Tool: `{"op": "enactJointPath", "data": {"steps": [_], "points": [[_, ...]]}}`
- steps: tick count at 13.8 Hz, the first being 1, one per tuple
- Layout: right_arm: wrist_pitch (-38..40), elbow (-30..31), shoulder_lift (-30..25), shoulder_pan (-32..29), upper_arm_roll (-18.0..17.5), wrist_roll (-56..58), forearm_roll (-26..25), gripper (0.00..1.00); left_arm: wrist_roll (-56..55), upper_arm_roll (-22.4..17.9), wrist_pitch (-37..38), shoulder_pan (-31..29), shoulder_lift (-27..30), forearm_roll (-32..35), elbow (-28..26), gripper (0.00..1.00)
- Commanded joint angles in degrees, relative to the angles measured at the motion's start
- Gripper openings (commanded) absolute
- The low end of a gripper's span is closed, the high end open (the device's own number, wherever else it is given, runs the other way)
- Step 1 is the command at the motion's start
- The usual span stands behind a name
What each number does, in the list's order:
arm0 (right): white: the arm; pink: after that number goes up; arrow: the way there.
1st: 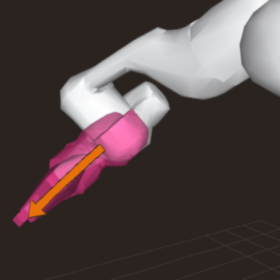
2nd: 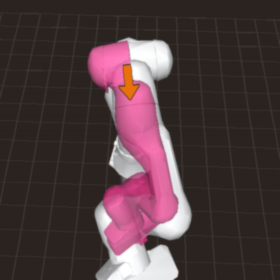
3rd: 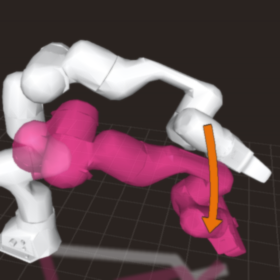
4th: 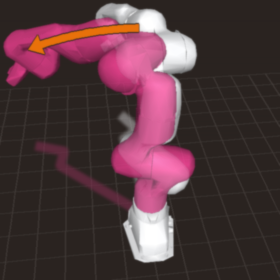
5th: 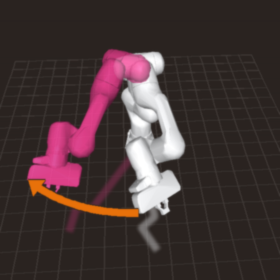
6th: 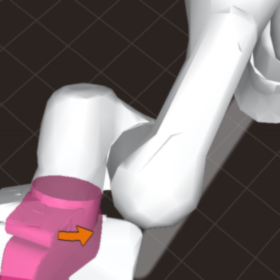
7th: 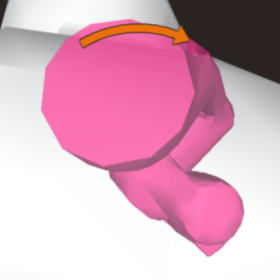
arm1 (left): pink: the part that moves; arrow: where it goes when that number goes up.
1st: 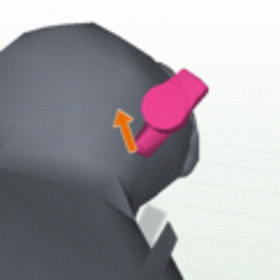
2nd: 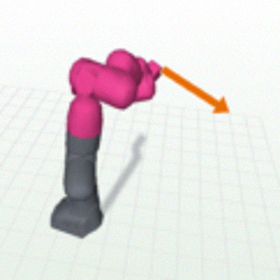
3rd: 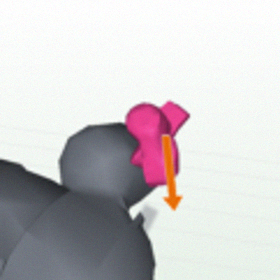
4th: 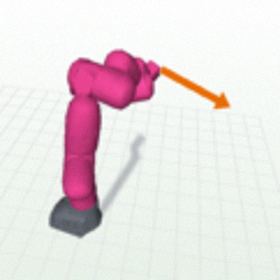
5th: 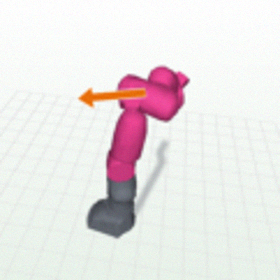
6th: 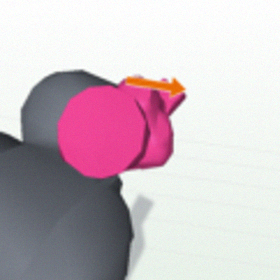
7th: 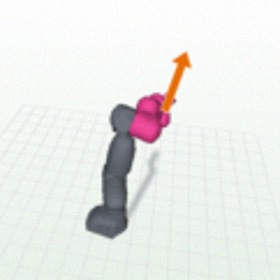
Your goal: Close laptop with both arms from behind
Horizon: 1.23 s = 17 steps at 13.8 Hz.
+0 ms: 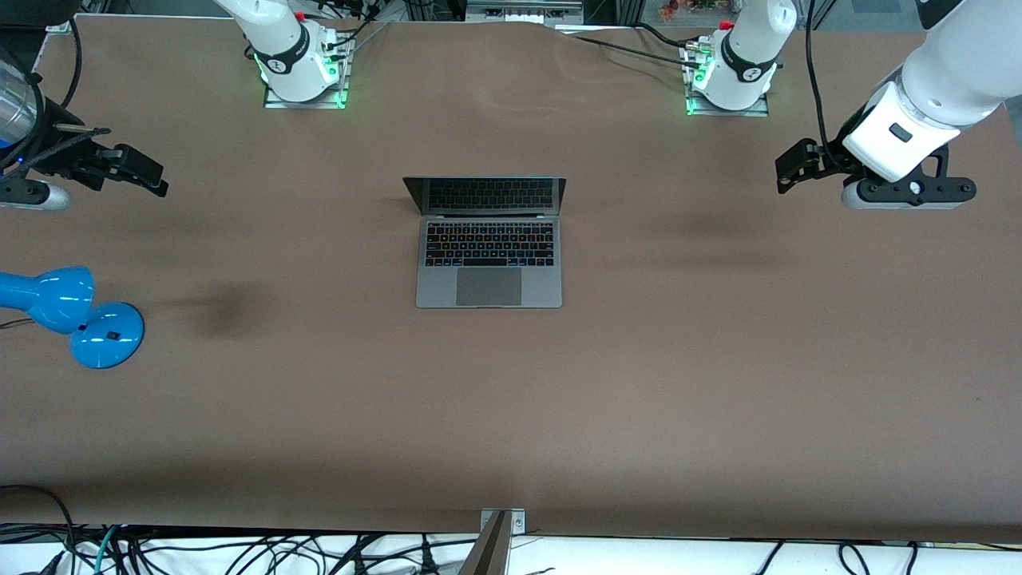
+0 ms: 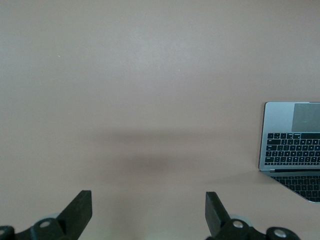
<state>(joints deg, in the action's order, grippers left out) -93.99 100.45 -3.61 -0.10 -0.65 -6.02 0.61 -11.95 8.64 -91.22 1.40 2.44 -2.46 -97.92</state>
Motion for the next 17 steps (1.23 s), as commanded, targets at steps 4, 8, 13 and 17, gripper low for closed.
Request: {"op": "enactJointPath", "data": {"steps": [4, 8, 13, 17], "points": [[0.8, -0.2, -0.3, 0.0, -0.1, 0.5, -0.4, 1.0, -0.1, 0.2, -0.6, -0.3, 0.6, -1.2, -0.7, 1.0], [0.9, -0.1, -0.3, 0.0, -0.2, 0.0, -0.1, 1.0, -0.3, 0.2, -0.1, 0.0, 0.3, -1.3, -0.7, 1.0], [1.2, 0.1, -0.5, 0.0, -1.8, -0.6, 0.0, 1.0, -5.3, 2.9, 0.2, 0.1, -0.1, -3.5, -1.7, 1.0], [2.0, 0.5, 0.5, 0.0, -2.0, -0.7, 1.6, 1.0, -14.6, 6.7, 0.2, 0.1, -0.6, -6.6, -4.0, 1.0]]}}
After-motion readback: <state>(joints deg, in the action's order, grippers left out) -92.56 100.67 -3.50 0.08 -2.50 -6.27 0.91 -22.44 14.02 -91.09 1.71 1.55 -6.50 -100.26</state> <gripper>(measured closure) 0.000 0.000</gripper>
